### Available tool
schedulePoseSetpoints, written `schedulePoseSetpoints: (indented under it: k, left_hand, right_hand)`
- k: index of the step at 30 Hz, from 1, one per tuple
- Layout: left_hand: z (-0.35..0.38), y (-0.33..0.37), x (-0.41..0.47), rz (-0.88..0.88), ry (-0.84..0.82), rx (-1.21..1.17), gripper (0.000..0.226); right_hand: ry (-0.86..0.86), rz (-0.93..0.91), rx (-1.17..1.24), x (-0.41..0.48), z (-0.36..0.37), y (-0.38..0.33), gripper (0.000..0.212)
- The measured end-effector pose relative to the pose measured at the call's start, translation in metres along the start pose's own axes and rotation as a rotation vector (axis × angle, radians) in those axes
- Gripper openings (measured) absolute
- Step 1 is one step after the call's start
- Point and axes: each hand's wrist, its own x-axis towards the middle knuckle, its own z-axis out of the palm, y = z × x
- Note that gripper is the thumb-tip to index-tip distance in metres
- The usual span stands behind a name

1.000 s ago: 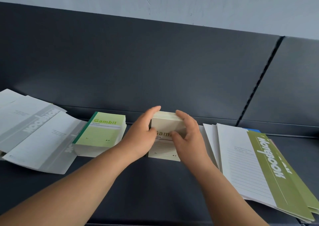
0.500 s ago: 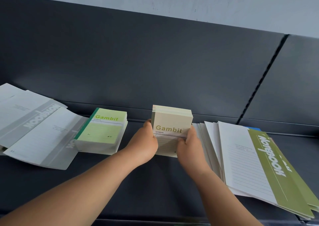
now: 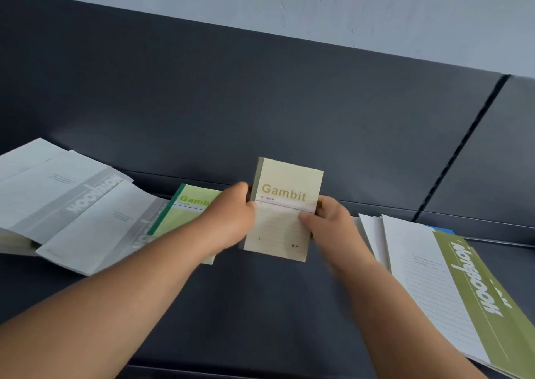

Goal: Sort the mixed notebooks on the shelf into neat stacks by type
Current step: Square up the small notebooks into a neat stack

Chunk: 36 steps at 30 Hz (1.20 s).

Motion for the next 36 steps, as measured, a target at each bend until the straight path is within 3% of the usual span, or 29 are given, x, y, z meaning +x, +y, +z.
schedulePoseSetpoints:
  k: [4, 9, 20, 36]
  left_hand:
    - [-0.048, -0.008, 0.004, -0.096, 0.004, -0.163, 0.02]
    - [-0.093, -0.033, 0.016, -0.266, 0.024, -0.216, 0.017]
    - [-0.105, -0.082, 0.037, -0.458, 0.012, -0.334, 0.015]
    - [-0.098, -0.096, 0.041, -0.409, -0.007, -0.293, 0.016]
  right_hand:
    - [-0.157, 0.158, 0.251, 0.014, 0.027, -0.029, 0.019]
    - [-0.279, 0.291, 0.302, 0.025, 0.074, -0.048, 0.012]
    - [-0.194, 0.459, 0.246, 0.038, 0.125, -0.039, 0.013]
    - [-0.071, 0.46, 0.163, 0.032, 0.138, -0.031, 0.01]
